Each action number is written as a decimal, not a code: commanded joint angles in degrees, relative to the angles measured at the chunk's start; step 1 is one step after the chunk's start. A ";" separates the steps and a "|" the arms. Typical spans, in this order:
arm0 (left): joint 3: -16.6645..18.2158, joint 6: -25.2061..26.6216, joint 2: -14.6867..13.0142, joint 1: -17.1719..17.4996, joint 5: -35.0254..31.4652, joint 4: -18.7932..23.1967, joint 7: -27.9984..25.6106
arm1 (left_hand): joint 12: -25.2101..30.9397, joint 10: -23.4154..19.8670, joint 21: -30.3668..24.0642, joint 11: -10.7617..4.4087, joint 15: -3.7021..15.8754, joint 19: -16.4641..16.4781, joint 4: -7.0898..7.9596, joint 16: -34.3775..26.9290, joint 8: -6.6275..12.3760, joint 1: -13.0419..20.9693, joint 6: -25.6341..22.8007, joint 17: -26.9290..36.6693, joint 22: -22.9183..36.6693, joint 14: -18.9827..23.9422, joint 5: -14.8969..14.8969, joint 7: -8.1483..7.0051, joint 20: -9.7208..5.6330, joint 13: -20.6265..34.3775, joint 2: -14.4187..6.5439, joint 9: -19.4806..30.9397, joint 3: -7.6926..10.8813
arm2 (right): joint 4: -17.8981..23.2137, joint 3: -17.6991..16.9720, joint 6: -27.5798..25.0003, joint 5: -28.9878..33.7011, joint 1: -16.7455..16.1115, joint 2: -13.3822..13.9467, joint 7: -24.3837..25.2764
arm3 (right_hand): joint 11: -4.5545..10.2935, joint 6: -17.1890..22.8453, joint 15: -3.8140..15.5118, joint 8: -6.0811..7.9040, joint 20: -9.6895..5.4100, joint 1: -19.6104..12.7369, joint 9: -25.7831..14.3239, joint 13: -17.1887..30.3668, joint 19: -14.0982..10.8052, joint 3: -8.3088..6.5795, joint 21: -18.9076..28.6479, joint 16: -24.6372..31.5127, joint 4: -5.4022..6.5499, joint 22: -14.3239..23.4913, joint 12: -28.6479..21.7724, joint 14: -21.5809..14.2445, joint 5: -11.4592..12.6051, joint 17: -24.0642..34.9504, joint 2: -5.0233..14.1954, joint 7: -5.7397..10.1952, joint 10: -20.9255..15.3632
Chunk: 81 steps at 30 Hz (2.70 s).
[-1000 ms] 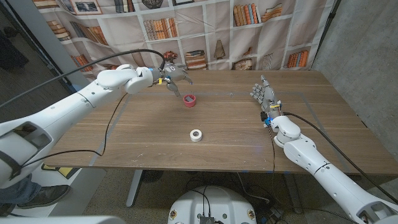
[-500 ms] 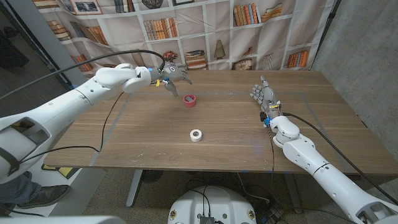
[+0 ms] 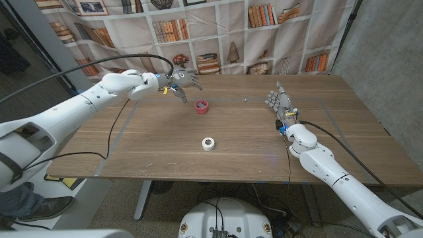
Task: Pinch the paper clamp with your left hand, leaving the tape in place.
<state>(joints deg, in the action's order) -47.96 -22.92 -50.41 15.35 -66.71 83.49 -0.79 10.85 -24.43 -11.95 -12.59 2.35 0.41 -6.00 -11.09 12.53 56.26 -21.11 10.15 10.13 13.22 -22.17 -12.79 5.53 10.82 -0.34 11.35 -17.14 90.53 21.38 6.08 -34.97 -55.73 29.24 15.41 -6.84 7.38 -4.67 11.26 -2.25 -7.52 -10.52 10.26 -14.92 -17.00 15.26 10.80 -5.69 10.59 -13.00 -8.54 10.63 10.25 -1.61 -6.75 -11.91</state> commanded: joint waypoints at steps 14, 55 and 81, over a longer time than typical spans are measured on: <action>-6.39 -1.99 5.52 -4.45 1.68 -12.65 -7.77 | -0.12 0.08 -0.04 0.07 8.15 0.91 0.23 0.14 0.78 0.67 -1.71 0.19 0.06 0.56 -0.49 0.07 0.50 0.01 -0.52 0.15 -0.41 | 0.12 0.52 -1.63 -0.19 0.66 0.11 0.05 | 0.02 0.50 -0.12 0.11 -1.18 -0.10 -0.31 0.33 -0.68 0.23 0.25 0.09 -0.12 0.28 0.05 -0.89 -0.03 0.30 0.66 0.29 -0.68; -13.84 -2.20 10.79 -9.33 4.84 -22.38 -11.25 | 1.41 -3.09 0.27 0.11 8.85 2.29 0.95 -0.34 1.86 2.09 -4.42 0.32 0.08 3.11 -1.47 0.14 1.76 0.60 -2.15 0.51 -0.39 | 1.34 0.02 -2.73 -0.96 -0.40 0.83 0.74 | -0.02 0.57 -0.26 0.07 -0.86 -0.03 -0.32 0.34 -0.79 0.44 0.08 0.01 -0.16 0.29 0.05 -1.43 -0.05 0.34 0.75 0.43 -1.34; -12.95 -0.66 9.98 -7.96 7.08 -18.91 -8.68 | 2.12 -15.80 0.19 -0.02 9.18 5.80 1.17 -0.59 5.91 5.66 -17.12 0.34 -0.04 8.50 -1.72 0.13 1.55 0.56 -5.03 0.43 0.01 | 2.01 -0.58 -2.73 -1.65 -1.52 1.73 0.35 | -0.05 0.53 -0.28 0.02 -0.71 0.04 -0.32 0.35 -0.84 0.57 -0.04 -0.07 -0.17 0.31 0.14 -1.59 -0.05 0.36 0.85 0.61 -1.53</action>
<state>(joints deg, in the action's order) -61.64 -24.26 -40.27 6.79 -60.31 63.44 -10.31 12.80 -39.32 -11.62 -12.63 2.55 5.75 -4.88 -11.08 18.08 61.52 -37.47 10.27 10.15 20.81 -23.55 -12.68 6.96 11.29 -5.00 11.69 -17.28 92.34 21.06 3.36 -36.28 -56.76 30.64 16.02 -6.81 7.67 -5.09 11.26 -2.44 -7.22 -10.52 10.58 -15.12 -16.52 15.26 10.80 -5.85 10.79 -13.00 -9.56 10.63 10.55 -1.32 -6.44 -12.94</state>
